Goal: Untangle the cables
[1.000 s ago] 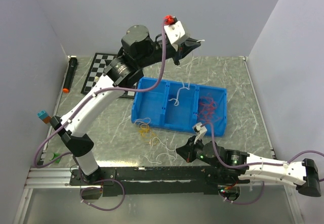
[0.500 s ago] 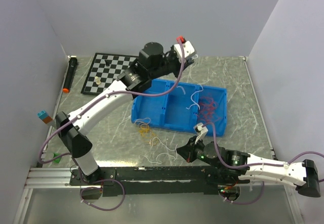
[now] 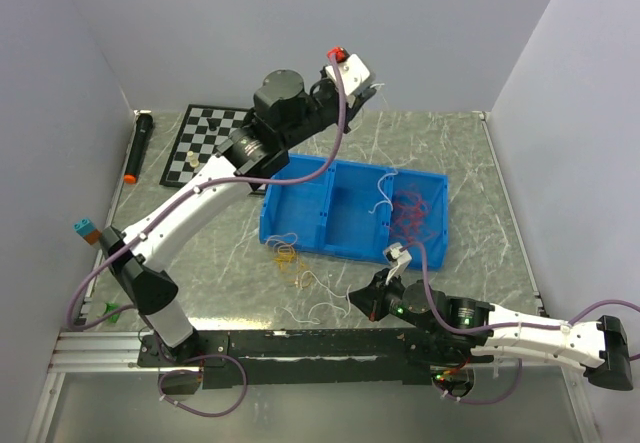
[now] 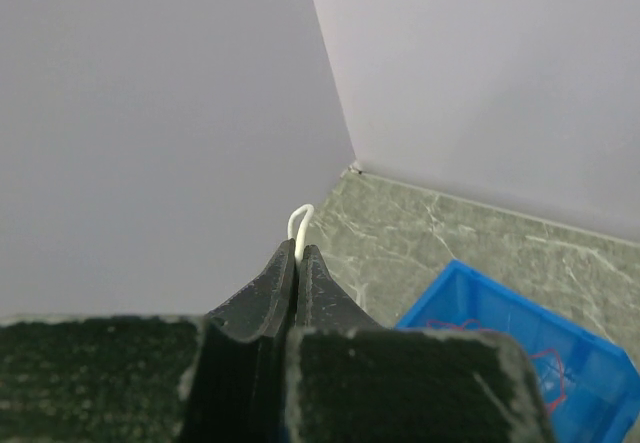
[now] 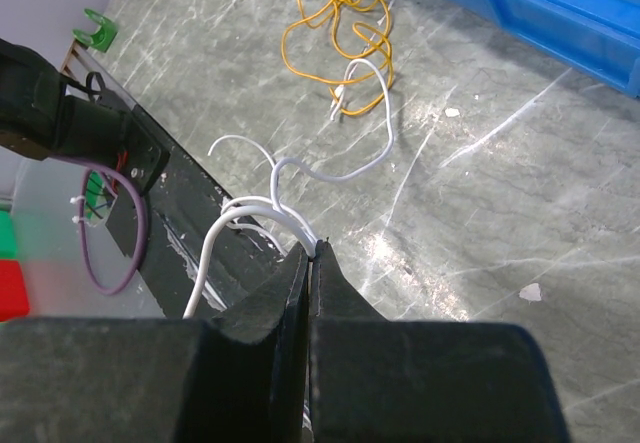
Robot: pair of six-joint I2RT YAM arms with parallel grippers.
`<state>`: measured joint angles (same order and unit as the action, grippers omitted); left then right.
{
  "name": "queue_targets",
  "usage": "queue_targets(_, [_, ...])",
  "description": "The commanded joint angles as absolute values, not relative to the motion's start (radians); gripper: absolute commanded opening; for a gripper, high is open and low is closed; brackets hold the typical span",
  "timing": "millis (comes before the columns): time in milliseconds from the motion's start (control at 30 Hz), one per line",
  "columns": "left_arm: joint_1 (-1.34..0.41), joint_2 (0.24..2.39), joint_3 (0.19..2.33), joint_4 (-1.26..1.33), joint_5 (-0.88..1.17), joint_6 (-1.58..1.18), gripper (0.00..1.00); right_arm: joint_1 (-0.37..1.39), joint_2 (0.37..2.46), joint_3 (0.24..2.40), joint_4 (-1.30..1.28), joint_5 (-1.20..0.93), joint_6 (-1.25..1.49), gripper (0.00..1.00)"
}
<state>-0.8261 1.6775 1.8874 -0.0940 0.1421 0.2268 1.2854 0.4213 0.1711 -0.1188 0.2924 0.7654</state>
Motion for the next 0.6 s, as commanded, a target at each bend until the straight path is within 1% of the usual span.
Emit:
queue_targets(0, [-0.827, 1.612, 1.885, -0.015, 0.077, 0.212, 0.01, 1.295, 0.426, 0.161, -0.080, 0.307, 0.769, 0.00])
queue_targets(233, [-0.824, 1.617, 1.911, -0.031, 0.104, 0.192, 0.01, 1.295, 0.451, 0.164, -0.067, 0.305, 0.769, 0.00])
queue_targets(567, [-0.824, 1.634, 1.793, -0.094, 0.195, 0.157, 0.01, 1.296, 0.445, 0.158, -0.066, 0.310, 0.770, 0.00])
